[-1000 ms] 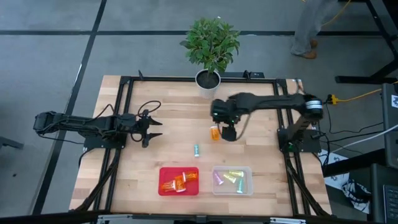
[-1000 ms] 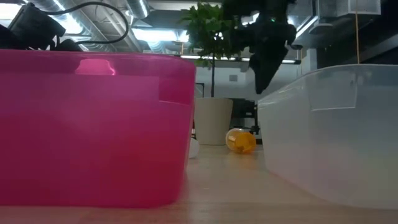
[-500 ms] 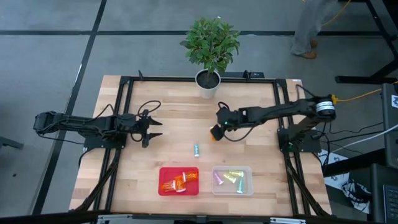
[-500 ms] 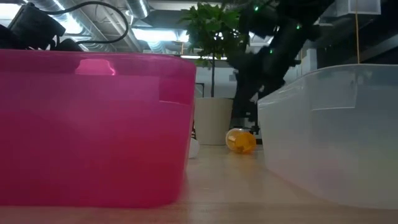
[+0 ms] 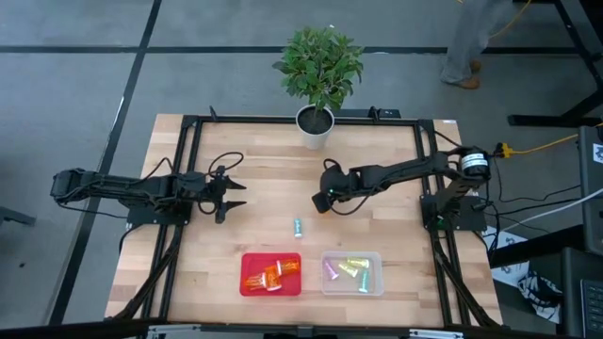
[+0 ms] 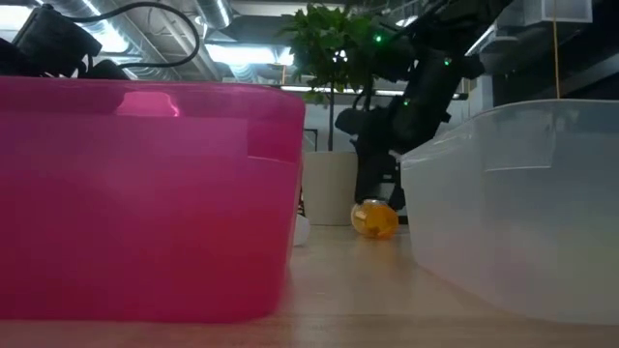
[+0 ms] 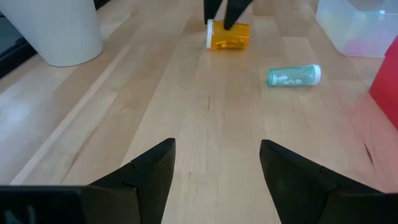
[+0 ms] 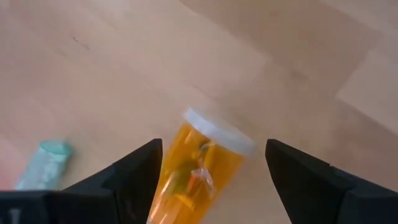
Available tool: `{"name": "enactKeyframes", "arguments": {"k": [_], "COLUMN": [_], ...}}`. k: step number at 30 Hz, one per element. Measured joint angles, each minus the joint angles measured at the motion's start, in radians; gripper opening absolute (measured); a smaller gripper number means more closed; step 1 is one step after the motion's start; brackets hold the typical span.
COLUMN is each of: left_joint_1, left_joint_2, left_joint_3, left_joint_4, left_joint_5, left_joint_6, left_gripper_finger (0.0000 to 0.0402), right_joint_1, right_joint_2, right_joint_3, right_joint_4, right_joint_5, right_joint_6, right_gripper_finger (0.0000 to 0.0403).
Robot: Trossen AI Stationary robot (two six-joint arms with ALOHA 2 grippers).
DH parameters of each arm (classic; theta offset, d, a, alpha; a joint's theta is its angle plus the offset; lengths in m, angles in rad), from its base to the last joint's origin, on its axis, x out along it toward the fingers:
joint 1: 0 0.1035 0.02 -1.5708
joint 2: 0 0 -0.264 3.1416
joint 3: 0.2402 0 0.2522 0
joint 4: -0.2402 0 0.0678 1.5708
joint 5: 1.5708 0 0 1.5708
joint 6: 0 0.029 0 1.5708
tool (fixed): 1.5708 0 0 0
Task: Pick and place medicine bottles into bin by pill shape (circle, oval)
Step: Put the large orange pill bottle into the red bin
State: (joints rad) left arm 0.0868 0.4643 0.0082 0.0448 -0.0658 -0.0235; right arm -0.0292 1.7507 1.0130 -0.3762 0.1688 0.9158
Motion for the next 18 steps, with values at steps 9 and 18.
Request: {"name": "enactKeyframes", "arguments": {"k": [9, 18], "left_joint_1": [0.0, 0.0], "left_joint_2": [0.0, 0.0], "left_joint_3": [0.0, 0.0], "left_joint_4": [0.0, 0.0], "left_joint_5": [0.0, 0.0], "left_joint_6": [0.0, 0.0], "left_gripper_finger": [0.0228, 0.0228], "right_joint_1": [0.013, 0.009], "right_joint_2": [0.086, 0.083], "right_joint_3": [0.003, 0.0], "right_joint_4": [0.002, 0.015], "right_joint_5": [0.002, 0.011], "right_joint_6": [-0.033, -0.136], "right_gripper_finger": [0.0287, 0.0222]}}
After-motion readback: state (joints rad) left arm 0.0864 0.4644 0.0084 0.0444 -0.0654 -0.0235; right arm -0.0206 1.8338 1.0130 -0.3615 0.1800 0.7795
